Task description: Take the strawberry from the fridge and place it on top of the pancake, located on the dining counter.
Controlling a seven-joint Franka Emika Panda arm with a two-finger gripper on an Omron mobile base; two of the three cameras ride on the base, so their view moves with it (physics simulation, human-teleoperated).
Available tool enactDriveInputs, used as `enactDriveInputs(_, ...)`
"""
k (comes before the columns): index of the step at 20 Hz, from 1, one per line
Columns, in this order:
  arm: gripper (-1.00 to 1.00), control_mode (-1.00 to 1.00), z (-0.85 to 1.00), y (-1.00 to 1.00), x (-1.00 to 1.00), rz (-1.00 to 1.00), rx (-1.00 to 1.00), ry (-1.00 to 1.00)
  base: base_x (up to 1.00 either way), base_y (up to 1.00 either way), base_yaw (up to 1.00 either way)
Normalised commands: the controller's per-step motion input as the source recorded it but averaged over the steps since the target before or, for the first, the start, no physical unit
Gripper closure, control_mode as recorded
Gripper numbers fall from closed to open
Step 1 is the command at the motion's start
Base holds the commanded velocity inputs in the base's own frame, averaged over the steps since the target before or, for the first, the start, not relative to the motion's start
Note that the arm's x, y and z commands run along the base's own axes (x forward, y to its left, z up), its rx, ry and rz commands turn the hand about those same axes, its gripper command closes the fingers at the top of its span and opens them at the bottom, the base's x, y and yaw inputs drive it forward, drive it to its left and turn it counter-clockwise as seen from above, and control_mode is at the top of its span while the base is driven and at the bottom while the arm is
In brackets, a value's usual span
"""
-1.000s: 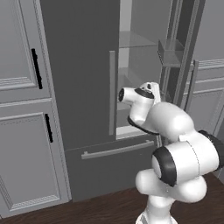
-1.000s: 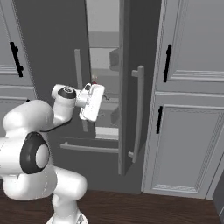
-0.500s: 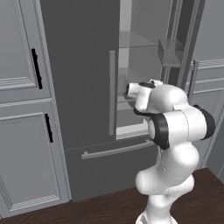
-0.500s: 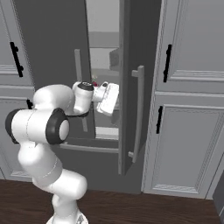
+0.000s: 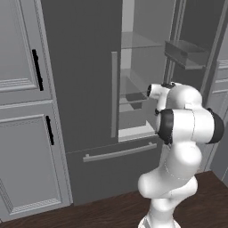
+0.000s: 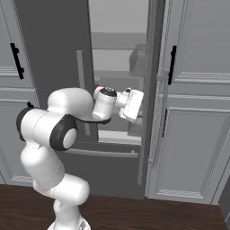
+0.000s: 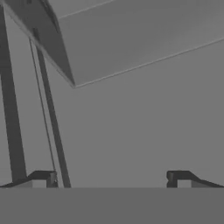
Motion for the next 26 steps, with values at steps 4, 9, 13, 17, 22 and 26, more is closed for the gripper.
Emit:
enactDriveInputs(4, -1.00, -1.00, 0.00, -0.38, -0.01, 0.00, 0.00, 0.04, 0.00, 0.00, 0.00)
enactDriveInputs(9, -1.00, -1.00, 0.00, 0.37, -0.01, 0.00, 0.00, -0.02, 0.00, 0.00, 0.00)
enactDriveInputs(13, -1.00, -1.00, 0.03, 1.00, 0.00, 0.00, 0.01, -0.02, 0.00, 0.00, 0.00)
enactDriveInputs(17, -1.00, -1.00, 0.00, 1.00, 0.00, 0.00, 0.14, 0.00, 0.00, 0.00, 0.00)
enactDriveInputs(22, -1.00, -1.00, 0.00, 1.00, 0.02, -0.03, 0.27, -0.01, 0.00, 0.00, 0.00)
enactDriveInputs(26, -1.00, -1.00, 0.00, 1.00, -0.01, -0.07, 0.40, -0.12, 0.00, 0.00, 0.00)
